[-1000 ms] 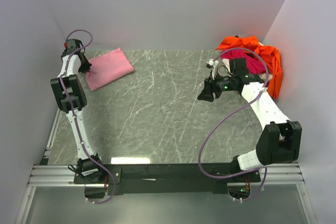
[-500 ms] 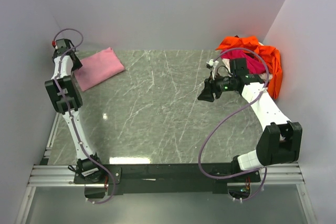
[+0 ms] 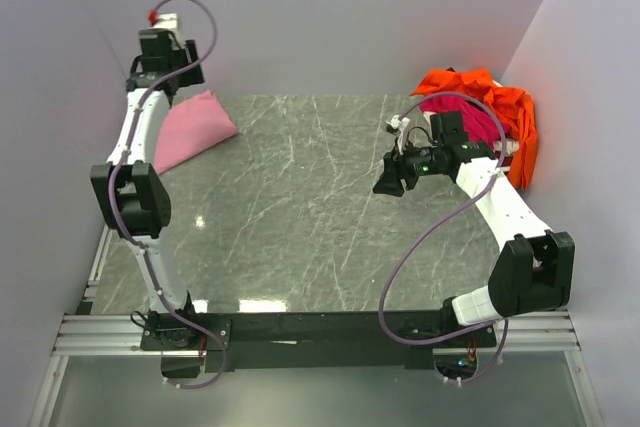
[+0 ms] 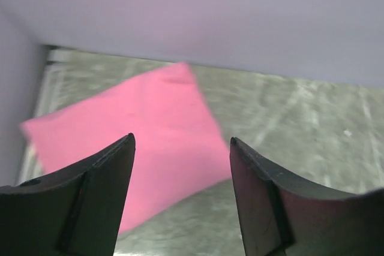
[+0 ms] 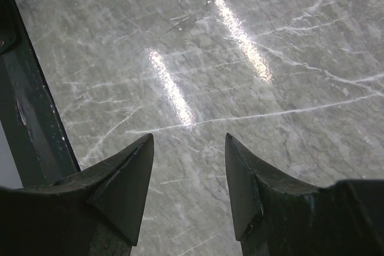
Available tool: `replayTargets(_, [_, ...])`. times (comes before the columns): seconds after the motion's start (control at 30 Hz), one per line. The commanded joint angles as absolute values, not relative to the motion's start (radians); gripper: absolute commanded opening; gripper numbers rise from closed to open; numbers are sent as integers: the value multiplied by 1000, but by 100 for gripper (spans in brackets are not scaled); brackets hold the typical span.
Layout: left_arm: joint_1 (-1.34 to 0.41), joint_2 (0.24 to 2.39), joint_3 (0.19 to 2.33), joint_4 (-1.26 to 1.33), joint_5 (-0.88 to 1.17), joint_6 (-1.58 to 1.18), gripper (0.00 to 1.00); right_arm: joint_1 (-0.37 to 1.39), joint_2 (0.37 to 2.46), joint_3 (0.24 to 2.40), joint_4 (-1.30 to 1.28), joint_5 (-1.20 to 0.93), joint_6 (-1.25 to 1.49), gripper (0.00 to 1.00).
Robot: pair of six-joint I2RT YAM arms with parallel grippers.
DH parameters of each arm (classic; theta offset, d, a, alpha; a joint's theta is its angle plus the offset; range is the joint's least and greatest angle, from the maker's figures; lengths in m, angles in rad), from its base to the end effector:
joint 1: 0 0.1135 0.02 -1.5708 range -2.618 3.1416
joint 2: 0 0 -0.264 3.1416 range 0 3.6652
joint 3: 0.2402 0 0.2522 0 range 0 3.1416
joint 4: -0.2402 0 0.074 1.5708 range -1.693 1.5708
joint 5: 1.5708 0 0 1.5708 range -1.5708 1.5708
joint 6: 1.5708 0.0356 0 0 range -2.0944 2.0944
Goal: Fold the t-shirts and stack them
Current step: Neatly place the folded tshirt to the corner
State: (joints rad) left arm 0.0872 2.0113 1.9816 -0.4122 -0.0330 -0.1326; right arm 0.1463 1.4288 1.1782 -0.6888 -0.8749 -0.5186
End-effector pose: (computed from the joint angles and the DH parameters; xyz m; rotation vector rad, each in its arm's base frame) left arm 0.4763 0.0428 0.3581 -0.2416 1.9979 0.0043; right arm 0.2849 0.0696 0.2941 -1.0495 1.9962 0.8898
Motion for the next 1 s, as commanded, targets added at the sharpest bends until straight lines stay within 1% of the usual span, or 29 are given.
replayTargets(0.0, [58,2112,2017,-514,44,-72,68,146,1404,1209,-678,-864,-531,58])
replayTargets(0.03, [52,2127,2028,-523,55,-84,67,146,1405,1210,-681,-865,-534,58])
replayTargets(0.13, [18,2169,2037,-509,34,-95,66,146,1410,1215,-690,-867,-538,58])
replayTargets(0.27, [-38,2253,2089,-509,-27,-89,65,146,1416,1215,-692,-867,-541,58])
replayTargets(0.43, [-66,2361,2186,-532,-72,-81,61,146,1424,1216,-699,-870,-548,57])
replayTargets(0.63, [-83,2433,2212,-522,-104,-74,58,147,1433,1220,-706,-870,-552,57])
replayTargets(0.73, [-84,2453,2203,-538,-112,-61,53,147,1434,1221,-707,-873,-554,57])
replayTargets(0.77, [-84,2451,2194,-540,-112,-57,47,146,1436,1221,-707,-871,-554,57])
replayTargets(0.83, [-84,2441,2166,-531,-104,-43,43,146,1434,1221,-710,-873,-555,57])
replayTargets(0.87, [-84,2427,2131,-526,-103,-38,37,147,1436,1221,-712,-874,-555,57])
replayTargets(0.97, [-84,2398,2068,-512,-86,-25,29,146,1433,1224,-713,-876,-555,57])
